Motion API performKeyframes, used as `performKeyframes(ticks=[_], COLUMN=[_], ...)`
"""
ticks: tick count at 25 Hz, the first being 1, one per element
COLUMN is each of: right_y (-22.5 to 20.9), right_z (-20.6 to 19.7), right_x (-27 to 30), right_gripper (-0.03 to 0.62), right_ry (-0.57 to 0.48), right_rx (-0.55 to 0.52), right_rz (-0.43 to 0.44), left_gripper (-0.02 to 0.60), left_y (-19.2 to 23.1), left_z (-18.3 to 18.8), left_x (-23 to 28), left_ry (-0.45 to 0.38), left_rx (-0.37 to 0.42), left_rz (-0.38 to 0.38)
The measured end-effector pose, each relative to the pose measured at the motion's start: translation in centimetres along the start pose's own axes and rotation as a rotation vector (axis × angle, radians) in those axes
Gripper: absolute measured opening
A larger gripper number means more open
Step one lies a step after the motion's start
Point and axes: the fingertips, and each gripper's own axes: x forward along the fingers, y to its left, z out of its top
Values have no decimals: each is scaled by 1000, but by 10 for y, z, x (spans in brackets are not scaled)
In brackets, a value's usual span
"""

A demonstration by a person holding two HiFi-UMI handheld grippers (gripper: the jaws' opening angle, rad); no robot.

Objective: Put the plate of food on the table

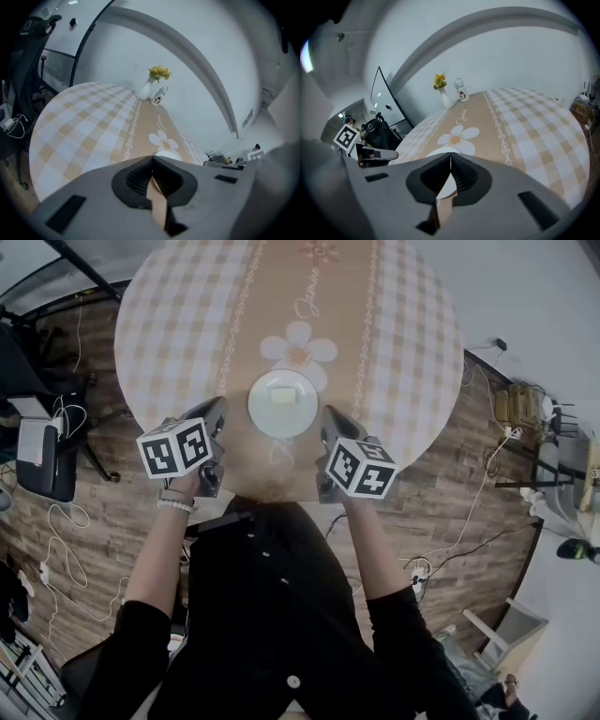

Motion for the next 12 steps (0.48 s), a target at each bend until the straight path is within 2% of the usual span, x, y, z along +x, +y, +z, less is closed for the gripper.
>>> performKeyframes(ticks=[4,12], right_y=[15,41], right_z=[17,37], right_x=[-20,-55], right_gripper=[1,0], right_ry=[-68,-153], right_rx=[-54,-200], right_rz=[8,26], left_gripper=[3,3], left_y=[-10,-57], left_z=[24,57], left_x=[-22,-54], left_ry=[-89,-201], left_rx=[62,230], left_rz=[28,-33])
